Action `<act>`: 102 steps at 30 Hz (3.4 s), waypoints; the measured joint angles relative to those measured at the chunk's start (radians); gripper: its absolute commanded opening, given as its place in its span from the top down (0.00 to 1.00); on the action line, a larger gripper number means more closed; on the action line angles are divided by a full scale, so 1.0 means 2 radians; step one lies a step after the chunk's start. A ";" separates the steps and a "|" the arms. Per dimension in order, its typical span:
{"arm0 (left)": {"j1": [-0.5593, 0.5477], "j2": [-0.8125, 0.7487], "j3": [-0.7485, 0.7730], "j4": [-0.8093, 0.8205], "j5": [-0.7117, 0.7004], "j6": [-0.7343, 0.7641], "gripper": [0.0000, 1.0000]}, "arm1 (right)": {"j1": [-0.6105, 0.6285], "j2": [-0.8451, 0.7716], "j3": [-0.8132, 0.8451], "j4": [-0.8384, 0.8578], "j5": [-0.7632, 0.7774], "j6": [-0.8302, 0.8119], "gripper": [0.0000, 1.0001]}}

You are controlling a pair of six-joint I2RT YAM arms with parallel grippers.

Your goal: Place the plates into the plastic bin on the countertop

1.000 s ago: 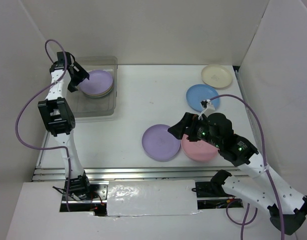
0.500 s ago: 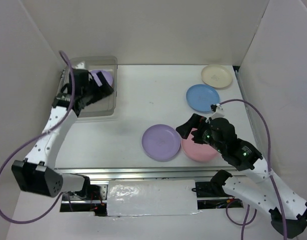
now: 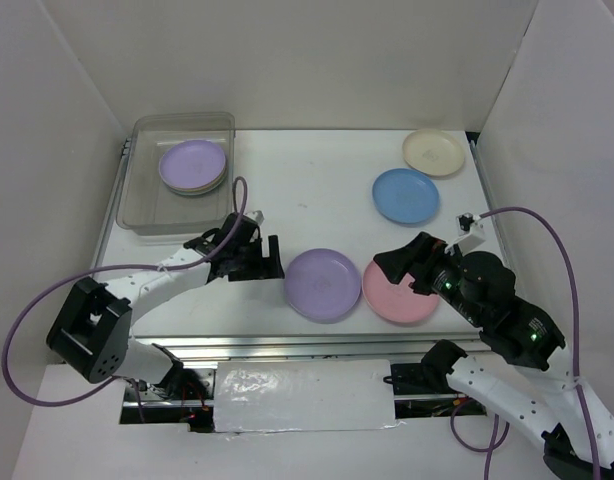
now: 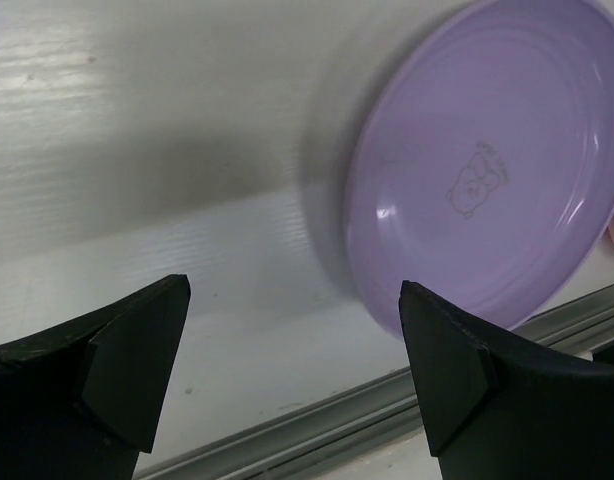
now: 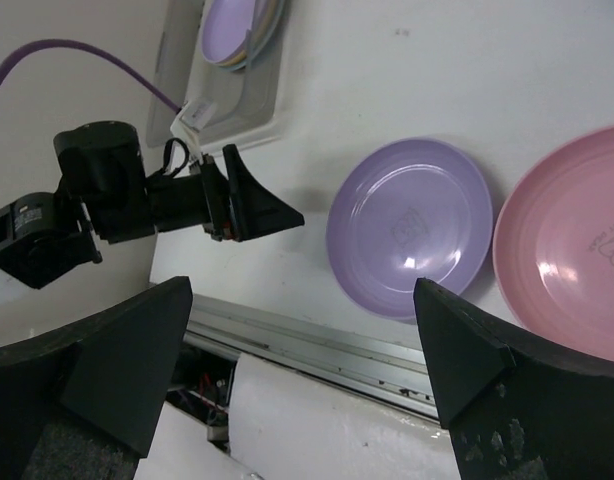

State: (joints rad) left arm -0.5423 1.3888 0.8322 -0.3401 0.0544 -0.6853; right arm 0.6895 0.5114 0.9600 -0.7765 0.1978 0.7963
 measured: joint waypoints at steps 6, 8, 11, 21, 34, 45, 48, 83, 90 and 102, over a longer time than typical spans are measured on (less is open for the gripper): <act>-0.028 0.051 0.004 0.058 -0.001 -0.013 0.02 | 0.001 0.000 -0.015 -0.002 -0.013 0.005 0.00; -0.040 0.082 0.015 0.062 -0.008 -0.017 0.05 | 0.001 0.000 -0.015 -0.004 -0.015 0.006 0.00; -0.061 0.123 0.039 0.061 -0.030 -0.029 0.22 | 0.001 -0.001 -0.015 -0.005 -0.016 0.006 0.00; -0.110 0.160 0.122 -0.008 -0.144 -0.070 1.00 | 0.004 -0.003 -0.004 -0.005 -0.019 0.007 0.00; 0.018 0.093 0.376 -0.189 -0.241 -0.031 1.00 | 0.004 -0.008 0.000 -0.005 0.001 0.003 0.00; 0.310 0.283 0.569 -0.154 -0.118 -0.032 1.00 | 0.003 0.051 0.002 0.006 -0.021 -0.018 0.00; 0.348 0.357 0.602 -0.153 -0.084 -0.044 1.00 | 0.003 0.064 0.004 0.013 -0.039 -0.024 0.00; 0.045 0.051 0.238 0.000 -0.067 -0.051 0.01 | -0.171 0.083 0.024 -0.020 0.002 -0.027 0.00; -0.146 0.208 0.297 0.027 -0.081 -0.048 0.02 | -0.202 0.040 0.108 -0.074 0.021 -0.030 0.00; -0.230 0.385 0.422 0.018 -0.087 -0.055 0.09 | -0.204 0.021 0.121 -0.114 -0.014 -0.058 0.00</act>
State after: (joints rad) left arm -1.0027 2.1593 1.6764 -0.3035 -0.1192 -0.7944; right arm 0.2813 0.5533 1.2030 -1.0050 0.1688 0.6796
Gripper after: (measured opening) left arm 0.938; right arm 0.998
